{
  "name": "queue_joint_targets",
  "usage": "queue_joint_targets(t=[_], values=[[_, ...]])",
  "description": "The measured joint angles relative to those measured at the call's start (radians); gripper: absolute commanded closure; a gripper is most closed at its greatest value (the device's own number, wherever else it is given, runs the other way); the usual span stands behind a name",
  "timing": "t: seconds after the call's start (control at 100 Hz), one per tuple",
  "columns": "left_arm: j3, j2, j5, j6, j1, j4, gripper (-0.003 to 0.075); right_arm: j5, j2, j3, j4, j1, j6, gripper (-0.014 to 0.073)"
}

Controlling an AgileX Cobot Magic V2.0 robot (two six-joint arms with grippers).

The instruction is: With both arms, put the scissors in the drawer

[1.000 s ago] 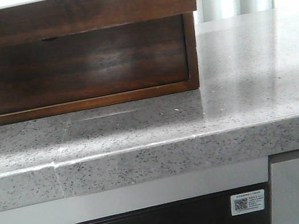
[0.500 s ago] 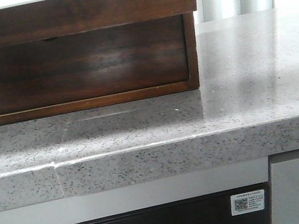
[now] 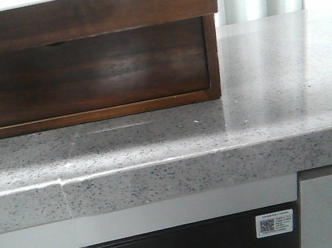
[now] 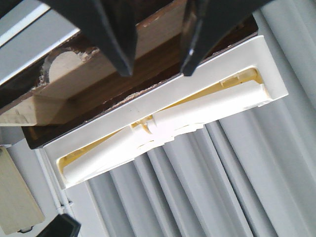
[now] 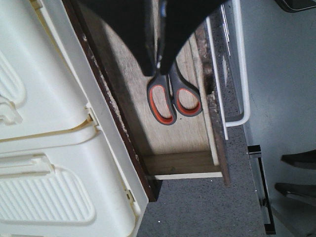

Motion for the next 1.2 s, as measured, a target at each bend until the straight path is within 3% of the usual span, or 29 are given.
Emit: queue_joint_targets(t=[0.04,0.27,0.45,0.84,1.2], values=[[0.000,-0.002,0.000,-0.005,0.000,0.000,0.0717,0.011,-0.018,0.000,0.000,0.000,0.004,0.0708],[0.000,-0.058,0.064,-0.052,0.000,0.000,0.0717,0.021,-0.146,0.070,0.000,0.000,0.010,0.0708],[0.000,-0.162,0.170,-0.112,0.000,-0.032,0.0717,-0.059,-0.287,0.209,0.000,0.000,0.010,0.0698],[0.000,-0.384,0.570,-0.135,0.000,-0.281,0.0717,-0.470,-0.692,0.768,0.000,0.000,0.012,0.0697],[0.009,-0.395,0.631,-0.135,0.000,-0.306,0.0716,-0.738,-1.066,1.258,0.000,0.000,0.016,0.0698]])
